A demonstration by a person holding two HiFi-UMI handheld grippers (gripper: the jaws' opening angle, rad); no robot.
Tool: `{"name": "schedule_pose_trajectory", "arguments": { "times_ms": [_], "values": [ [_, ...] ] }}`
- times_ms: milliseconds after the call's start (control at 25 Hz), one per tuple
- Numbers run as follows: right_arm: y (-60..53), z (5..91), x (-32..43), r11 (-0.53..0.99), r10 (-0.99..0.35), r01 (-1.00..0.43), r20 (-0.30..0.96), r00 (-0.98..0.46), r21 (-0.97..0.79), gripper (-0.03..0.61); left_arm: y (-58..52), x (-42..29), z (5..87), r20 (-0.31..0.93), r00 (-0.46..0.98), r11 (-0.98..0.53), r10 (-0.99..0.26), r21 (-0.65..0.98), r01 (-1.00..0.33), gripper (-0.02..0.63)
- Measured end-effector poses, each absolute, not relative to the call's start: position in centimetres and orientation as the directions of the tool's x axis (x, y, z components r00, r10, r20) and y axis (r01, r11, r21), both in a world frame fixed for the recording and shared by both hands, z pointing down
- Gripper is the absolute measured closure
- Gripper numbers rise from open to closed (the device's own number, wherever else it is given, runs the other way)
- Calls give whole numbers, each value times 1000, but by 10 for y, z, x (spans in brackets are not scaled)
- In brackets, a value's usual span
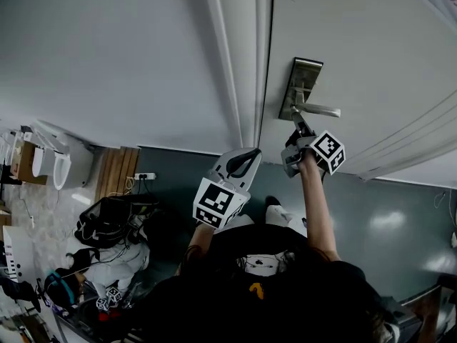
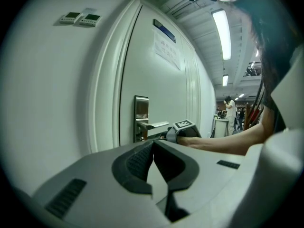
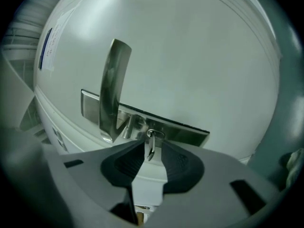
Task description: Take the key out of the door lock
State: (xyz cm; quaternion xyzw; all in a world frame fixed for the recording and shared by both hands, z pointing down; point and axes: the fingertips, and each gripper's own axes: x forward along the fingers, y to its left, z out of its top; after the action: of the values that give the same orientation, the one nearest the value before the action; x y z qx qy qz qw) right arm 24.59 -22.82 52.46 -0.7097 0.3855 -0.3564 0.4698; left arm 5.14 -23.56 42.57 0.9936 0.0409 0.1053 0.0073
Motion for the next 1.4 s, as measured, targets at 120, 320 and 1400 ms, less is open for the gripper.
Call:
{"name": "schedule_pose_trajectory", "arguments": {
  "times_ms": [120, 320, 1400],
  "values": [
    [-236, 530, 257, -250, -880, -193, 140, 454, -949, 488, -237, 57, 430, 215, 973, -996, 87, 22, 84, 606],
    [-240, 527, 257, -221, -882, -200, 108, 458, -955, 534, -242, 53, 429, 223, 972, -997, 74, 24, 71, 606],
    [-206, 527, 201, -112, -896, -74, 69, 438, -991, 557, -240, 29, 434, 227, 971, -997, 67, 37, 60, 606]
  ]
}}
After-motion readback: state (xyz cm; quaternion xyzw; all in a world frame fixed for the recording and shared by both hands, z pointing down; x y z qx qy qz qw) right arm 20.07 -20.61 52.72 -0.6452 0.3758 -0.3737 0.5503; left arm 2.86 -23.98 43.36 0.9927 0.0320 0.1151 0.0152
